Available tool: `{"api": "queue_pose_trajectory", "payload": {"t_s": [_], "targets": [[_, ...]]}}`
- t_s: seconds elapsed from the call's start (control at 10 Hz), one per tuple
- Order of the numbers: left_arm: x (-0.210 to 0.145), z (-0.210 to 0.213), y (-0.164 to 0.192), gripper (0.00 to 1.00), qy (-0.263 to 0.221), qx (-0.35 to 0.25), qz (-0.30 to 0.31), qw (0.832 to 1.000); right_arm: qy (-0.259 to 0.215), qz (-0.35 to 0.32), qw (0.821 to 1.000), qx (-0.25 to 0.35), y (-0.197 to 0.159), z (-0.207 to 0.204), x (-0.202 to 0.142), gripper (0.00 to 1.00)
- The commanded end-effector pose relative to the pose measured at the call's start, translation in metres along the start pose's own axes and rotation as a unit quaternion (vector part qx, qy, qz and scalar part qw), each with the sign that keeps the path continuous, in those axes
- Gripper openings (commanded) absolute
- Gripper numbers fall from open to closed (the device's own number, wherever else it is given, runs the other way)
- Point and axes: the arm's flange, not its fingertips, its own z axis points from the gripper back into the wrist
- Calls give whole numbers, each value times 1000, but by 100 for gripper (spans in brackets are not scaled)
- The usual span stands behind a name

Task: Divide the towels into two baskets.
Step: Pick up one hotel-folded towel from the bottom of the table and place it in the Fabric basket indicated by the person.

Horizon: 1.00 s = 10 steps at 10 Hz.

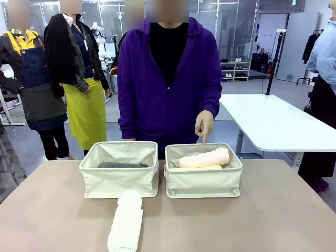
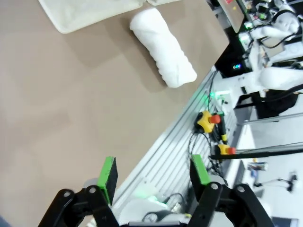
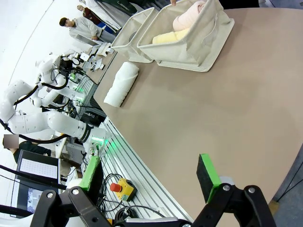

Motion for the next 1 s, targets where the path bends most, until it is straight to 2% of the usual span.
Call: {"api": "queue_pose_trajectory", "payload": {"t_s": [0.0, 0.1, 0.4, 0.6, 0.9], "targets": [[24, -29, -42, 78, 61, 20, 32, 997, -7, -5, 1000, 3, 5, 0, 1, 100], [41, -48, -60, 78, 72, 24, 40, 996, -7, -5, 1000, 3, 5, 0, 1, 100], [90, -116, -109, 78, 91, 134, 32, 986, -7, -5, 1000, 3, 5, 0, 1, 100], [106, -163, -130, 78, 68, 162, 23, 984, -7, -5, 1000, 3, 5, 0, 1, 100], [140, -228, -153, 78, 27, 200, 60, 978, -7, -5, 1000, 3, 5, 0, 1, 100]]}}
